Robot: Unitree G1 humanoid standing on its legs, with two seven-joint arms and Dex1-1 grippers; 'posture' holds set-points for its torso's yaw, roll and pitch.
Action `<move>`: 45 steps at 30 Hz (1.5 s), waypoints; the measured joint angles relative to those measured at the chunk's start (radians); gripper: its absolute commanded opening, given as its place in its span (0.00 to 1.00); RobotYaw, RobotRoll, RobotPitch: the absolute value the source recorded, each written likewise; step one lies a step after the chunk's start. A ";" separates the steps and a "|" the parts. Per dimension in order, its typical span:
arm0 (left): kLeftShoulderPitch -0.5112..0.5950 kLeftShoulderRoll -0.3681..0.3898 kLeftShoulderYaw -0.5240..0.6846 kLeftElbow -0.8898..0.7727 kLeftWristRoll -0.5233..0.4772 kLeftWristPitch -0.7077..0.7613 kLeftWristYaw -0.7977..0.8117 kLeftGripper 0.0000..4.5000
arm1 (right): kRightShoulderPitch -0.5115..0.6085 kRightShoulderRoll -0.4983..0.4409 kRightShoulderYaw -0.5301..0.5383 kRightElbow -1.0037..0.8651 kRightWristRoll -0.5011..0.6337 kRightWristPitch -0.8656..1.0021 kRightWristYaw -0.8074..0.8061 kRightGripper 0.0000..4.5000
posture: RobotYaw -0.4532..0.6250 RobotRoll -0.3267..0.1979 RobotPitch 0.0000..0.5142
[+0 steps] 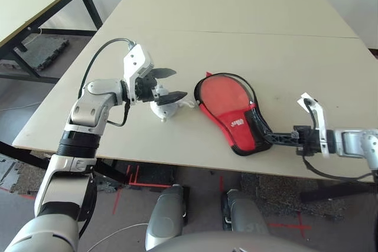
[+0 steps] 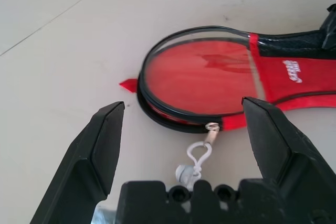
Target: Store the ping-pong paddle in its case and zip it.
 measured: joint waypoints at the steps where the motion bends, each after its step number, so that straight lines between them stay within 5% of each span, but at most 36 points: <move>1: -0.001 0.000 -0.002 0.003 0.000 -0.002 0.000 1.00 | 0.011 -0.020 0.005 -0.004 0.003 -0.003 0.014 0.01 | 0.49 0.62 0.22; 11: -0.002 -0.003 -0.007 0.013 0.005 -0.008 -0.001 1.00 | 0.151 -0.167 0.008 -0.062 0.018 -0.052 0.115 0.01 | 0.49 0.62 0.22; 20: -0.002 -0.003 -0.007 0.013 0.006 -0.009 -0.001 1.00 | 0.202 -0.197 0.010 -0.069 0.015 -0.110 0.147 0.01 | 0.48 0.62 0.22; 28: -0.003 -0.002 -0.007 0.015 0.006 -0.009 -0.001 1.00 | 0.181 -0.290 0.021 -0.010 -0.042 -0.200 0.187 0.61 | 0.48 0.62 0.22; 33: -0.003 0.013 -0.005 0.015 0.006 -0.008 -0.002 1.00 | 0.055 -0.385 0.008 0.130 -0.106 -0.296 0.247 0.99 | 0.49 0.62 0.21; 40: -0.002 0.019 -0.004 0.012 0.005 0.010 0.002 1.00 | -0.133 -0.350 0.046 0.154 -0.149 -0.360 0.280 0.99 | 0.50 0.62 0.19; 45: 0.000 0.034 0.004 0.008 0.005 0.022 0.014 1.00 | -0.224 -0.233 0.093 0.104 -0.197 -0.438 0.244 0.99 | 0.51 0.62 0.18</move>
